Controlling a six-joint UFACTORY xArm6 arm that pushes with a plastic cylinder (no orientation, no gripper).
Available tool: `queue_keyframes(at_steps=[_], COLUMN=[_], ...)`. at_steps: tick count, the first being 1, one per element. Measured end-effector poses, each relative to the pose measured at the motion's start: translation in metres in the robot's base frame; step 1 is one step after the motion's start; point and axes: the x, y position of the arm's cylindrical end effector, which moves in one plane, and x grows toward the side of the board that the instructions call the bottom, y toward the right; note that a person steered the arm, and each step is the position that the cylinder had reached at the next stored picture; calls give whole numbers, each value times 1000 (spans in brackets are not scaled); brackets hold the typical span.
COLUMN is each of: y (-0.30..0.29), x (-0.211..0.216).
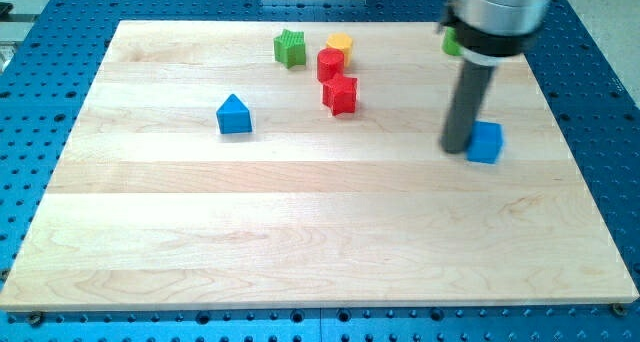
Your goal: Place the blue blocks right center
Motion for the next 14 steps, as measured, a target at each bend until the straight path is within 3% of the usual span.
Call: queue_keyframes(at_steps=[1,2,3,4,6,7,8,9,11,14], y=[21,-38,44,50,83,89,57,28,-245,-327], x=[0,77,89,42,50,20,28,86,83,83])
